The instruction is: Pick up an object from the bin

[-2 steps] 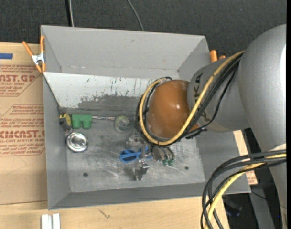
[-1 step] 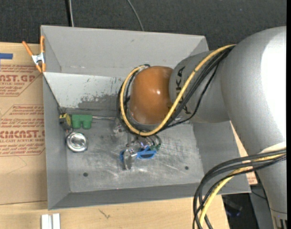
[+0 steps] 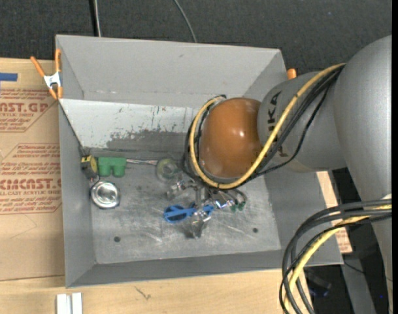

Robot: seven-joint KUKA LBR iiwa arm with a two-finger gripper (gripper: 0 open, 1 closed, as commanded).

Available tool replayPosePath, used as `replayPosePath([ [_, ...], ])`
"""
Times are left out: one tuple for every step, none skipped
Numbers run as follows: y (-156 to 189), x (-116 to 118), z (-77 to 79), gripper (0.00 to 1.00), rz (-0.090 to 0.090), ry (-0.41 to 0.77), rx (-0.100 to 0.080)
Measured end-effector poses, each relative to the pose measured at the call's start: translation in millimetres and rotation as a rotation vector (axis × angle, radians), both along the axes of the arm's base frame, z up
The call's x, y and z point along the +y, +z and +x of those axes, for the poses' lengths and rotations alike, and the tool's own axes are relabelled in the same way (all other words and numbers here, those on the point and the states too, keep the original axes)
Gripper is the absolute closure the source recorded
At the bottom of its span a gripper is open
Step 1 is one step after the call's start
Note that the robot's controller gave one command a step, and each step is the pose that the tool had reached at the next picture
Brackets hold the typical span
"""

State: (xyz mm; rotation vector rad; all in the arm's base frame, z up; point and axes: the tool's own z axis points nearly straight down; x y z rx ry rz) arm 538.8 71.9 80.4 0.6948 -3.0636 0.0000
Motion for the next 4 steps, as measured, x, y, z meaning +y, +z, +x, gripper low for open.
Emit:
replayPosePath([
  [1, 1, 0.4, 1.00, 0.002, 0.000, 0.000],
  [0, 1, 0.2, 0.00, 0.002, 0.000, -0.001],
  [1, 2, 0.4, 1.00, 0.002, 0.001, 0.000],
  [141, 7, -6.3, 1.00, 0.002, -0.020, -0.010],
])
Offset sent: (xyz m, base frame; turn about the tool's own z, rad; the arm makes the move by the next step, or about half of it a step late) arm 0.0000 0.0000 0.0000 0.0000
